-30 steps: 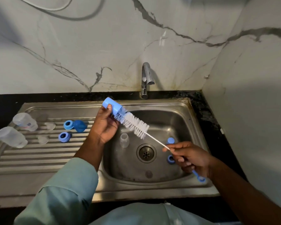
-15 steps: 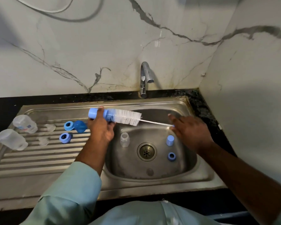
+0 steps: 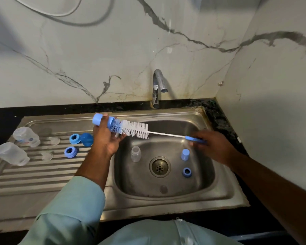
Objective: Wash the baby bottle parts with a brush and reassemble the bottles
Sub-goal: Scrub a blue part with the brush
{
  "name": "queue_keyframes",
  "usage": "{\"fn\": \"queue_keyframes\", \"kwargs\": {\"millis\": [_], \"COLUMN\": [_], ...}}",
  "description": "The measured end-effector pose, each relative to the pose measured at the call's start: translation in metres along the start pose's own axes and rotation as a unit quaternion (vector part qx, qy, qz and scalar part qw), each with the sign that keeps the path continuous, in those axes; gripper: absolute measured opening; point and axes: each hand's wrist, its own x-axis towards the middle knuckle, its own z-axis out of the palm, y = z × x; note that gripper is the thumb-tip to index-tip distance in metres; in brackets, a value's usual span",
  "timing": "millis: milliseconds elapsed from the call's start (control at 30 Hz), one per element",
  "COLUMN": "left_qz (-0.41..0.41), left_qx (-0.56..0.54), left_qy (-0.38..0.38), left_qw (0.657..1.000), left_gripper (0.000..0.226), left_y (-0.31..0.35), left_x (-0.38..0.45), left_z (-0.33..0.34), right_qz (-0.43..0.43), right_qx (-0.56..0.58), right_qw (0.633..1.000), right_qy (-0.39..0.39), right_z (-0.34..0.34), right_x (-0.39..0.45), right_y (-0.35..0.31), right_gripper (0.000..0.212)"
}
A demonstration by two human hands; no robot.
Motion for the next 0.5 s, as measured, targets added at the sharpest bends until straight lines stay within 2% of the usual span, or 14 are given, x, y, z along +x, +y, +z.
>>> {"fn": "queue_keyframes", "kwargs": {"millis": [33, 67, 100, 167, 200, 233, 267, 300, 333, 367, 400, 433, 467, 500], "left_qz": [-0.003, -0.01, -0.022, -0.049, -0.058, -0.061, -0.062, -0.063, -0.066, -0.068, -0.066, -0.059, -0.05, -0.039], "left_qx": [-0.012, -0.016, -0.01, 0.019, 0.027, 0.029, 0.034, 0.04, 0.051, 0.059, 0.065, 0.065, 0.067, 0.07], "left_qy": [0.015, 0.025, 0.027, 0.001, -0.019, -0.043, -0.065, -0.083, -0.094, -0.099, -0.089, -0.06, -0.012, 0.042], "left_qw": [1.0, 1.0, 0.999, 0.999, 0.998, 0.997, 0.995, 0.994, 0.992, 0.991, 0.992, 0.994, 0.996, 0.996], "left_gripper": [0.045, 0.048, 0.046, 0.039, 0.035, 0.032, 0.03, 0.029, 0.029, 0.028, 0.029, 0.031, 0.036, 0.043], "left_y": [-0.001, -0.003, -0.006, -0.012, -0.011, -0.009, -0.006, -0.002, 0.003, 0.007, 0.009, 0.01, 0.009, 0.007], "left_x": [-0.001, -0.003, -0.005, -0.008, -0.011, -0.013, -0.012, -0.012, -0.014, -0.013, -0.012, -0.012, -0.014, -0.014], "left_z": [0.001, 0.002, 0.002, 0.001, 0.0, -0.002, -0.004, -0.006, -0.007, -0.008, -0.008, -0.008, -0.007, -0.007], "right_qz": [-0.078, -0.142, -0.173, -0.152, -0.112, -0.046, 0.042, 0.131, 0.173, 0.162, 0.109, 0.018, -0.081, -0.179], "right_qx": [-0.08, -0.153, -0.195, -0.225, -0.201, -0.128, 0.002, 0.131, 0.196, 0.202, 0.145, 0.021, -0.078, -0.154], "right_qw": [0.991, 0.967, 0.947, 0.932, 0.95, 0.983, 0.999, 0.976, 0.951, 0.953, 0.977, 0.998, 0.993, 0.969], "right_qy": [0.077, 0.143, 0.186, 0.238, 0.211, 0.123, -0.006, -0.117, -0.165, -0.16, -0.115, -0.049, 0.014, 0.067], "right_z": [-0.003, -0.004, -0.004, -0.006, -0.01, -0.015, -0.018, -0.019, -0.018, -0.017, -0.013, -0.01, -0.008, -0.007], "right_x": [-0.001, 0.001, 0.003, 0.009, 0.012, 0.013, 0.013, 0.012, 0.009, 0.007, 0.003, 0.0, -0.002, -0.004], "right_y": [0.001, 0.003, 0.005, 0.006, 0.004, 0.0, -0.005, -0.007, -0.007, -0.007, -0.006, -0.006, -0.009, -0.013], "right_gripper": [0.004, 0.005, 0.007, 0.012, 0.021, 0.031, 0.036, 0.037, 0.038, 0.04, 0.045, 0.05, 0.052, 0.046]}}
